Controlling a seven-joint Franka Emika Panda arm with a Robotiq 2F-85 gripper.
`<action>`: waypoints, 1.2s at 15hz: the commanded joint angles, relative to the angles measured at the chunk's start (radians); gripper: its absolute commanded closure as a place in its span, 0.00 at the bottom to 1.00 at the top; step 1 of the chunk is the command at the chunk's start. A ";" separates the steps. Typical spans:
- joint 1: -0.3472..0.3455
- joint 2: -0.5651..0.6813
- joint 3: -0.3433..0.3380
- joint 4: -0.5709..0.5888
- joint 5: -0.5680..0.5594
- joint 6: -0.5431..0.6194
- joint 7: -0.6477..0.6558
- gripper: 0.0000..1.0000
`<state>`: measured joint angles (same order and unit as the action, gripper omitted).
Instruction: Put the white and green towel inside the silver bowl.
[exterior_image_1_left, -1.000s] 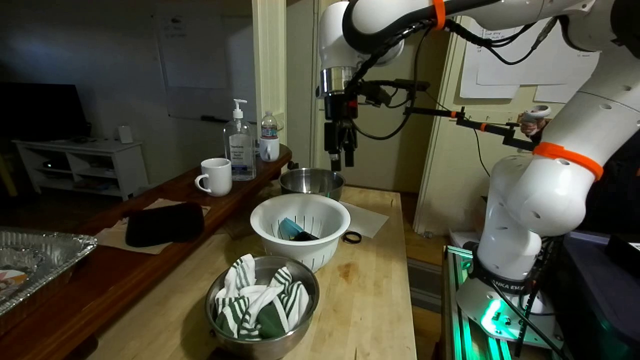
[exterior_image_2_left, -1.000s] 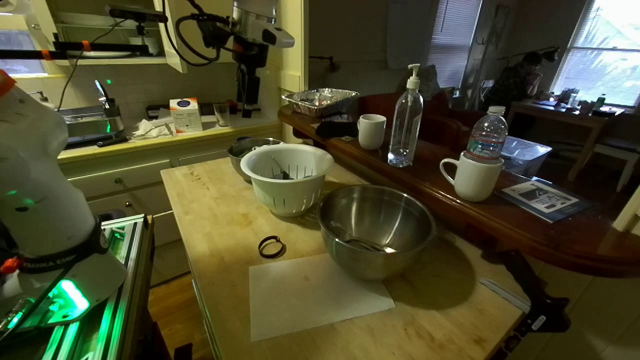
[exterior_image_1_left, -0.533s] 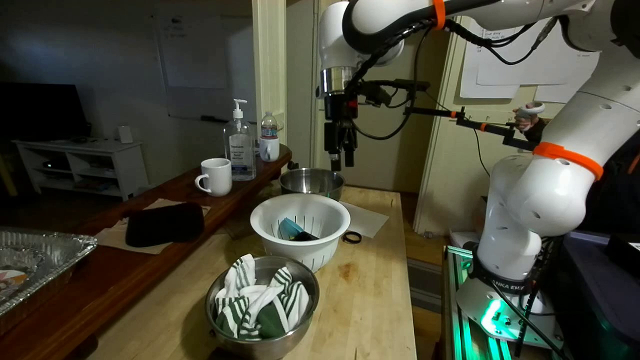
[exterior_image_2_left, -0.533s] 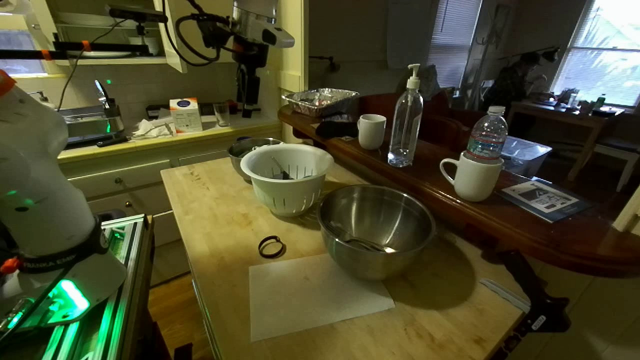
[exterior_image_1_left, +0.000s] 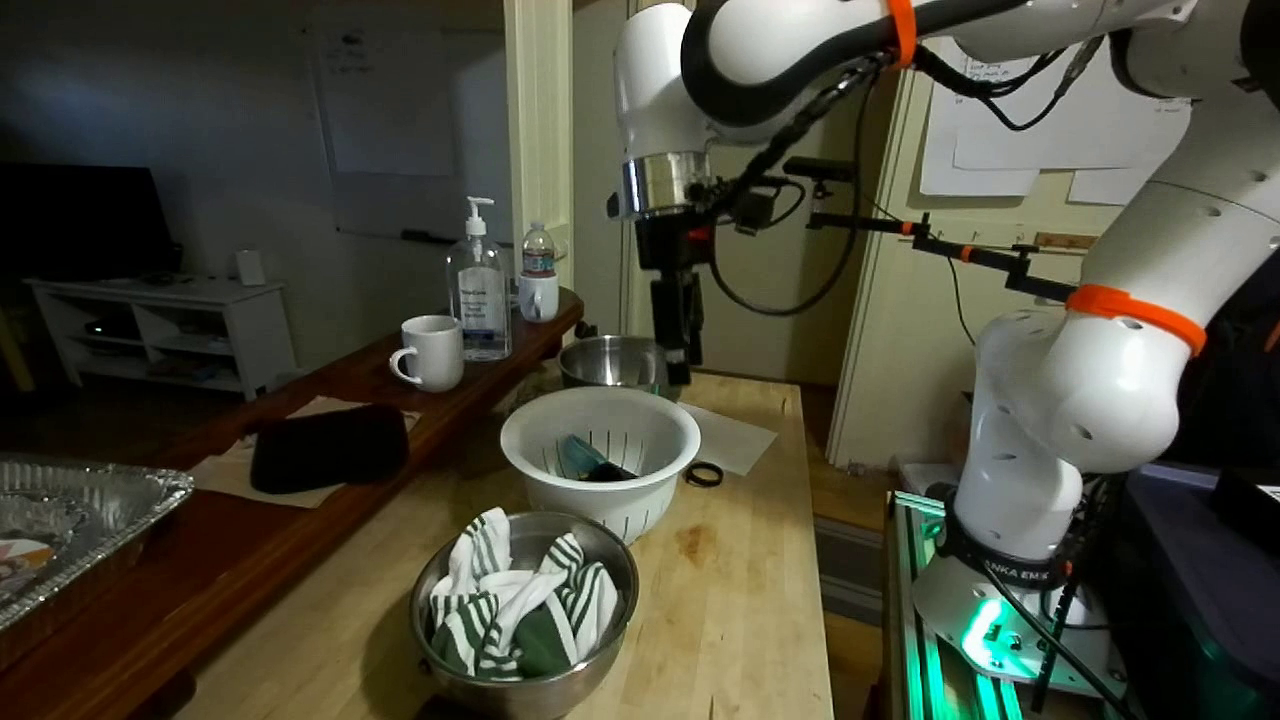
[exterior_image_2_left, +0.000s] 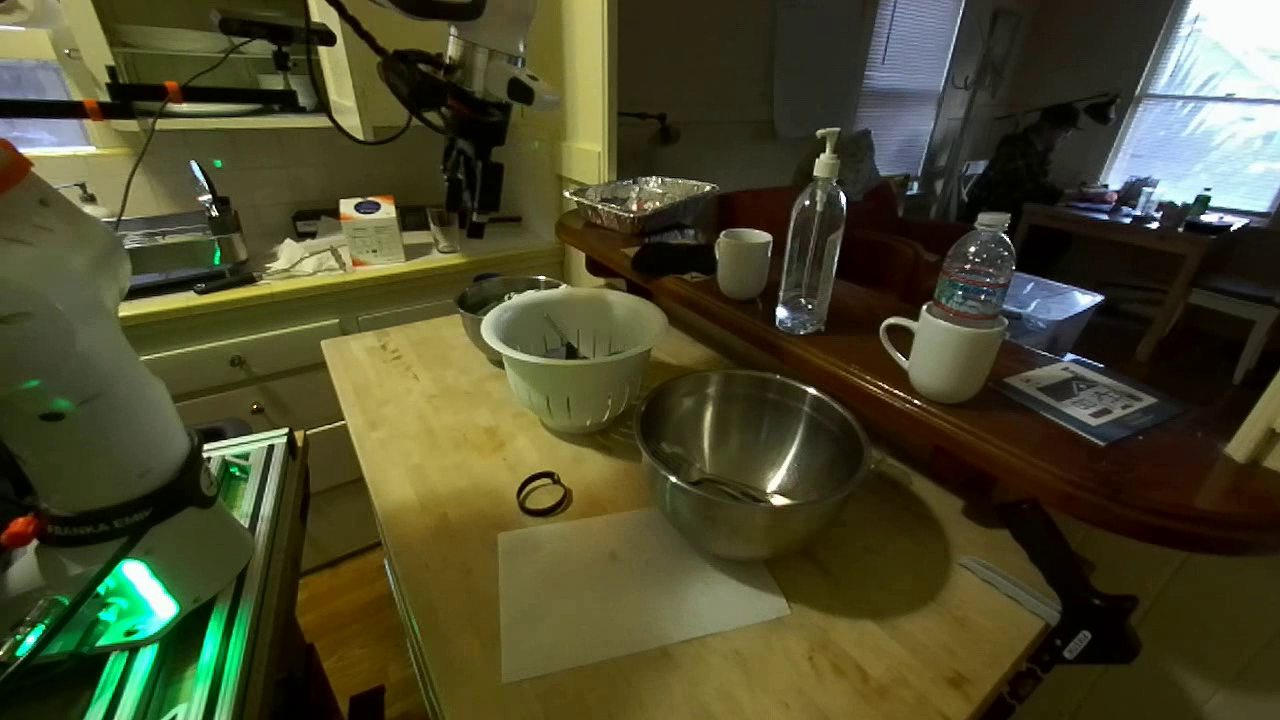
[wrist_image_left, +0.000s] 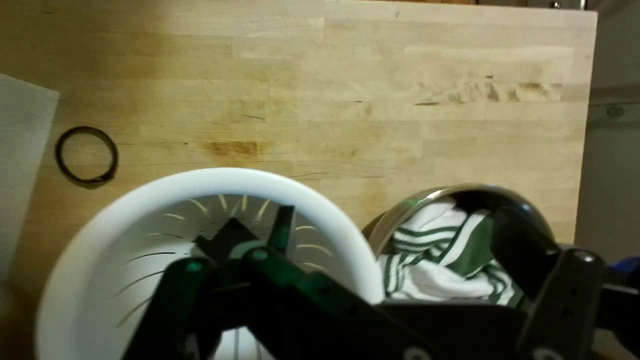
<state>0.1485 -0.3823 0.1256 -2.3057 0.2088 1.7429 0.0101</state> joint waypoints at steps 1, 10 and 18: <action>0.107 0.005 0.128 -0.053 0.014 0.097 -0.002 0.00; 0.191 0.142 0.205 0.010 -0.117 0.168 -0.113 0.00; 0.186 0.303 0.175 0.043 -0.098 0.443 -0.344 0.00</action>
<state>0.3276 -0.1635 0.3229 -2.2802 0.0860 2.0522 -0.1934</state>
